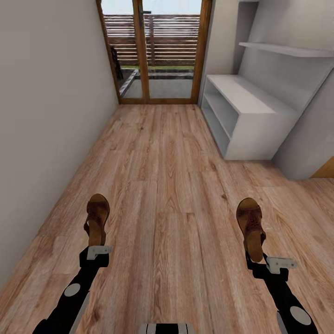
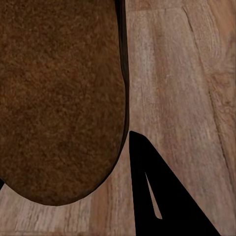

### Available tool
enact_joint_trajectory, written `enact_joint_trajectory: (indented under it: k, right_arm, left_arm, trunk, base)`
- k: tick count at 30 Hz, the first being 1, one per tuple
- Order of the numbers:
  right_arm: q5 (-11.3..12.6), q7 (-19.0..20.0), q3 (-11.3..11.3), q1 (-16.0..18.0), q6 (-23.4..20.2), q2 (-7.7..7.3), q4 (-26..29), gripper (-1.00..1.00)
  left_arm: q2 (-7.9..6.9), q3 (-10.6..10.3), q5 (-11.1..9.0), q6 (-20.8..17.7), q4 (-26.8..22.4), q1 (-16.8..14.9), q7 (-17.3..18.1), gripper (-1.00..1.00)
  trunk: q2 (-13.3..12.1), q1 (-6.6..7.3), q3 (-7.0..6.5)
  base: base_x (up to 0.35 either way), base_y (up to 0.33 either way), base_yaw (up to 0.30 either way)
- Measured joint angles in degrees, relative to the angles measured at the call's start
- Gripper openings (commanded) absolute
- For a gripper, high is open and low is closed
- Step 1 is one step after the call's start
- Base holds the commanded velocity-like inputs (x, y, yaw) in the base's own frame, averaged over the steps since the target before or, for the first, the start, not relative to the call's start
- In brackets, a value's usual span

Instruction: Pick up the two gym shoes and the two sandals from the corridor floor and place them onto the hallstand (shoe rack) in the corridor, making sure they are on the rack and not on the floor. Arrange them so the two gym shoes are next to each other and the two sandals are next to each other.

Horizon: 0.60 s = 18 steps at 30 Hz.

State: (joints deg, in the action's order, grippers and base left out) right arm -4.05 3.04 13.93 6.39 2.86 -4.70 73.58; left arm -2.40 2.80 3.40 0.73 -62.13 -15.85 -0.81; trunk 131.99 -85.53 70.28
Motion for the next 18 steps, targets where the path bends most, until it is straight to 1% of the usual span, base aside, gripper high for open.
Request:
enact_joint_trajectory:
  k: [16, 18]
  right_arm:
    - [0.01, 0.0, 0.0, 0.0, 0.0, 0.01, -0.01, -1.0]
    - [0.04, 0.0, 0.0, 0.0, 0.0, 0.0, 0.0, -1.0]
  left_arm:
    - [0.01, 0.0, 0.0, 0.0, 0.0, -0.01, 0.0, -1.0]
    - [0.02, 0.0, 0.0, 0.0, -0.01, 0.0, 0.0, -1.0]
  trunk:
    - [6.42, -3.52, 2.82]
    - [6.43, -3.52, 2.83]
  base:
    - [0.0, 0.0, -0.001]
    - [0.0, 0.0, 0.0]
